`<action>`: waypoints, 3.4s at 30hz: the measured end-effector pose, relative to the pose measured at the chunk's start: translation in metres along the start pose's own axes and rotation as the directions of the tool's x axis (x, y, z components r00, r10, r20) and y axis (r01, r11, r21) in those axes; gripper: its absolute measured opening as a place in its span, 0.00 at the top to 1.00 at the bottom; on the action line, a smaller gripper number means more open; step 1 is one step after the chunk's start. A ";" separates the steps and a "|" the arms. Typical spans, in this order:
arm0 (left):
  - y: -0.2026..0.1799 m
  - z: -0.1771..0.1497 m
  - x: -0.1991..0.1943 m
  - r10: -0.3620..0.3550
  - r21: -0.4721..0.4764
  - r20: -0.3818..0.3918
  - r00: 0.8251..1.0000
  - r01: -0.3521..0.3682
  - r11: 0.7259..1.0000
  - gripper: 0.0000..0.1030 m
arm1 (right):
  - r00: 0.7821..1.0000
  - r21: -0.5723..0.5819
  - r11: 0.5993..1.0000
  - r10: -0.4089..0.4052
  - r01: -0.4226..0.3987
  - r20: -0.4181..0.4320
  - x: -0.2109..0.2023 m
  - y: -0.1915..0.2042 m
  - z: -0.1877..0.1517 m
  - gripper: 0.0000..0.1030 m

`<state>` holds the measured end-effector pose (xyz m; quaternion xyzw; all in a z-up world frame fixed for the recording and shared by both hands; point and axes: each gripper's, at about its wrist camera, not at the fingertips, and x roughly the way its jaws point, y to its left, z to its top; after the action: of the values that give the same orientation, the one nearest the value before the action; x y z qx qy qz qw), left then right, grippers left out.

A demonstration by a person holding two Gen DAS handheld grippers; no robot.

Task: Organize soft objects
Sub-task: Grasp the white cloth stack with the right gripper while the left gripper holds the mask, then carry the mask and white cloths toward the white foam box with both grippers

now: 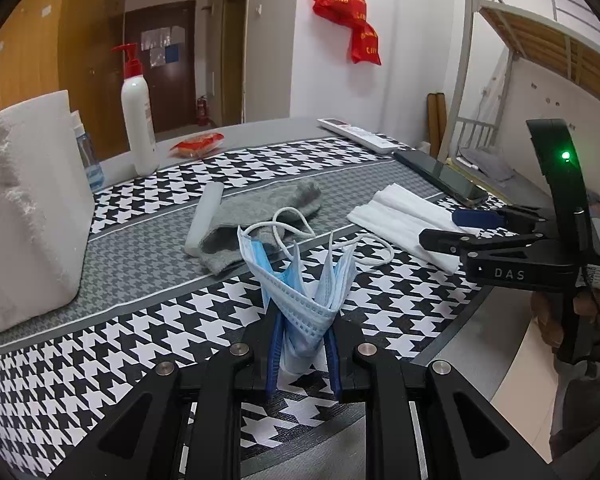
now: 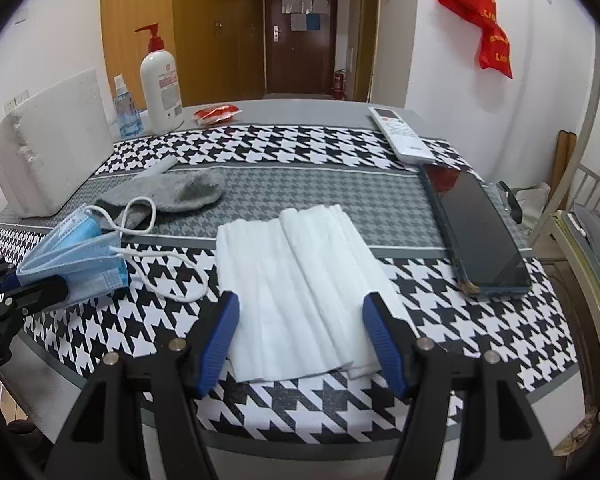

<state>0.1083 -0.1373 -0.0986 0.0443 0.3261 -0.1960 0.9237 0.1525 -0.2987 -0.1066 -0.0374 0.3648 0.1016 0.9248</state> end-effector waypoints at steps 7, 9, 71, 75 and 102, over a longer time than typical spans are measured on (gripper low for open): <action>0.004 0.000 -0.002 0.002 -0.007 0.004 1.000 -0.002 1.000 0.80 | 0.999 -0.001 1.000 -0.022 0.022 -0.025 0.010 -0.003 0.001 0.33; 0.004 -0.001 -0.003 0.001 -0.008 0.005 1.000 -0.001 1.000 0.80 | 1.000 0.000 1.000 -0.019 0.019 -0.025 0.010 -0.003 0.001 0.33; 0.066 0.044 -0.106 0.193 -0.044 0.257 0.947 -0.188 0.981 0.80 | 0.952 -0.071 0.986 0.167 -0.154 0.256 -0.074 0.081 0.060 0.91; 0.068 0.052 -0.112 0.207 -0.038 0.288 0.935 -0.205 0.978 0.80 | 0.944 -0.081 0.984 0.176 -0.160 0.278 -0.076 0.087 0.066 0.91; 0.105 0.082 -0.134 0.316 -0.089 0.365 0.876 -0.305 0.948 0.80 | 0.903 -0.090 0.972 0.236 -0.218 0.360 -0.086 0.117 0.104 0.91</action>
<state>0.1021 -0.0134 0.0442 0.0444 0.1351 -0.0456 0.9888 0.1357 -0.1835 0.0284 0.0029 0.1842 0.2225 0.9574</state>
